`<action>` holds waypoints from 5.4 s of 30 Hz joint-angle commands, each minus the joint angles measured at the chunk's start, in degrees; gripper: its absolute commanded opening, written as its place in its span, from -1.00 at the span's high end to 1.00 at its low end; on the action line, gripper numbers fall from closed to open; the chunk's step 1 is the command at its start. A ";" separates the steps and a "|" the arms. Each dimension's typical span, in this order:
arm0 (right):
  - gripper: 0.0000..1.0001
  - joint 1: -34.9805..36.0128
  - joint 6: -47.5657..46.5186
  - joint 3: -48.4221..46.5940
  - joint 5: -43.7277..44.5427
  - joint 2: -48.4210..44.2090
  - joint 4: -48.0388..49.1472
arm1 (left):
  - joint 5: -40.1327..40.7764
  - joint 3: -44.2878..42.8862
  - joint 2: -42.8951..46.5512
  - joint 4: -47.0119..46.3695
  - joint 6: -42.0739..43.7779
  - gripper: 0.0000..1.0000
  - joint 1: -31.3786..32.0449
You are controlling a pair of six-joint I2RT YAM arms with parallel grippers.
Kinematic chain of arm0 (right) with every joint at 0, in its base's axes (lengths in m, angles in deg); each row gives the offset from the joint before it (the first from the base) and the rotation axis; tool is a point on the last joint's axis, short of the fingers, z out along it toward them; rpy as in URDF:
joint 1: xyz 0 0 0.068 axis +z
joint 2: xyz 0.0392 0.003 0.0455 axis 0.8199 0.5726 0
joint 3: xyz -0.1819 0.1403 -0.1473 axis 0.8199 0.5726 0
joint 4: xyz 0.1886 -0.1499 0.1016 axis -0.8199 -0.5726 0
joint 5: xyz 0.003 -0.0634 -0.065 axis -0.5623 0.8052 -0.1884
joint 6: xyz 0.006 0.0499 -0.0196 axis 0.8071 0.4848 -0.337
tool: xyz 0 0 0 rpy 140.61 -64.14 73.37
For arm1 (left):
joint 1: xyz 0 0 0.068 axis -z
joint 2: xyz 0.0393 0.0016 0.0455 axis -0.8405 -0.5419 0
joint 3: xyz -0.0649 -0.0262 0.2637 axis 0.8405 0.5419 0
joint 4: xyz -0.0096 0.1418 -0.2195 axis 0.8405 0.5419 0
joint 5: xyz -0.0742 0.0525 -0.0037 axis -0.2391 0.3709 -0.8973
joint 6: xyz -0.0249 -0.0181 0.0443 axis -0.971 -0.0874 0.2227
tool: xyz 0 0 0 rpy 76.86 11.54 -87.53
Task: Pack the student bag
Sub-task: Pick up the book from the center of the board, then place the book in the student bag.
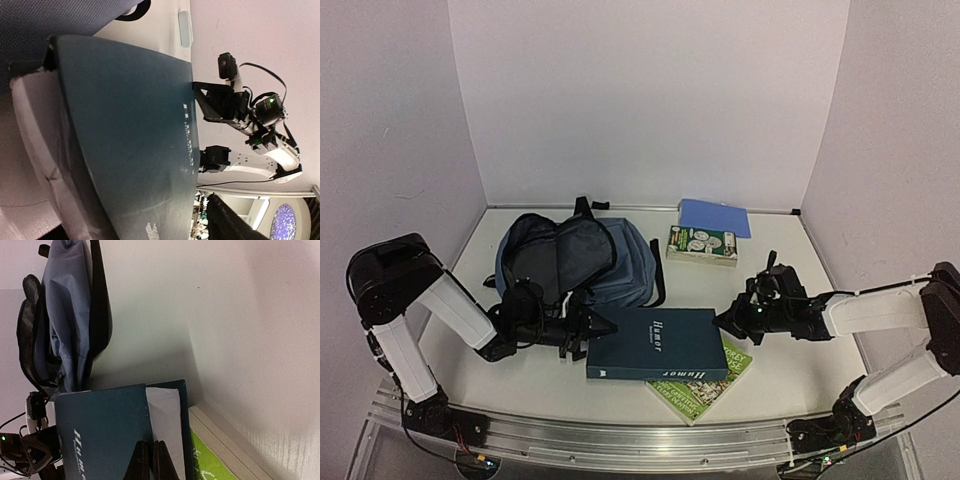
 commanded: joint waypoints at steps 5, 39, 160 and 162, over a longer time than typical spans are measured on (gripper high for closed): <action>1.00 0.05 1.34 -0.77 0.36 1.41 -4.76 | -0.75 -2.85 7.17 -1.44 1.55 0.05 0.34; -0.74 0.18 -17.24 -28.47 14.15 -6.57 -23.59 | -10.62 -29.40 26.28 42.99 14.71 0.75 -21.69; 1.00 18.74 -11.22 -62.21 -1.27 27.10 -1.88 | -1.42 -13.27 14.98 26.88 11.43 0.64 -30.43; 1.00 18.74 -11.14 -62.04 -1.26 27.17 -1.88 | -0.87 -14.88 12.43 27.24 12.61 0.60 -29.62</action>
